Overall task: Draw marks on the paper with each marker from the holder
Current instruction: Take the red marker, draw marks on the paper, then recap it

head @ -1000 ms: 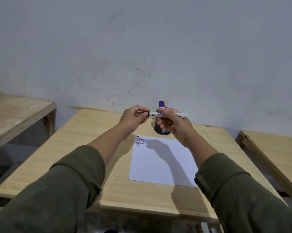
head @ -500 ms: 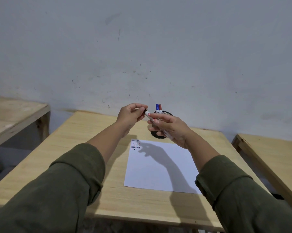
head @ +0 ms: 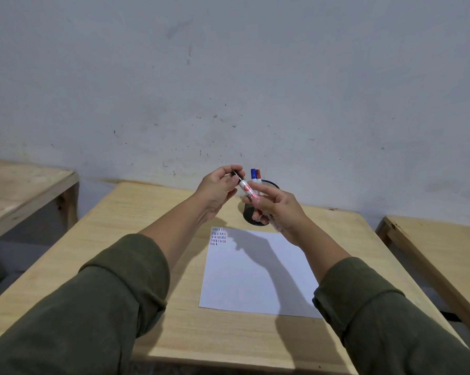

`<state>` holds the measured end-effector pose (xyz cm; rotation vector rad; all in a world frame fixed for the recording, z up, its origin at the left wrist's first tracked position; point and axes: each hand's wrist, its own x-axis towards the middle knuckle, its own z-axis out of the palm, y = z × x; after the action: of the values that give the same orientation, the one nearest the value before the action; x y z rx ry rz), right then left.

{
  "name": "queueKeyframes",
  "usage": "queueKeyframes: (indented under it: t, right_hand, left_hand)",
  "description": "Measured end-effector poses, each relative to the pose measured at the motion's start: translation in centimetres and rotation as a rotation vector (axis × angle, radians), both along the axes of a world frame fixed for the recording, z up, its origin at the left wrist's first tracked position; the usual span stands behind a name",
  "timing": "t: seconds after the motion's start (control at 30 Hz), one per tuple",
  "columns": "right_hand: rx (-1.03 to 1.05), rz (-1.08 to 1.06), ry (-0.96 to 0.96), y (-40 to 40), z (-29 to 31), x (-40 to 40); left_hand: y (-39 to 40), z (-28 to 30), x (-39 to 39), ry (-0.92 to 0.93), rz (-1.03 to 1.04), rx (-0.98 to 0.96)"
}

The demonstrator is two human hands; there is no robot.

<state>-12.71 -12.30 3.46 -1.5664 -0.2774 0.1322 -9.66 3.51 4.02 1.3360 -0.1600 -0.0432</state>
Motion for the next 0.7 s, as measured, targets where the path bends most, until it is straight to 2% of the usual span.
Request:
queueKeyframes:
  t: [0.13, 0.27, 0.4, 0.57, 0.7]
  right_hand:
    - [-0.087, -0.114, -0.088, 0.0, 0.9, 2.0]
    - [-0.18, -0.321, -0.165, -0.8, 2.1, 5.2]
    - [-0.174, -0.479, -0.206, -1.8, 2.5, 8.7]
    - [-0.264, -0.6, -0.235, -2.0, 2.1, 12.4]
    - [-0.392, -0.635, -0.286, -1.7, 1.1, 14.0]
  left_hand:
    - [-1.8, -0.1, 0.9, -0.042, 0.094, 0.068]
    - [-3.0, -1.8, 2.7, -0.082, 0.221, 0.384]
    - [-3.2, -2.5, 4.6, -0.098, 0.252, 0.66]
    - [-3.8, -2.6, 6.7, -0.093, 0.195, 0.8]
    - [-4.3, -3.0, 7.7, -0.101, 0.162, 0.837]
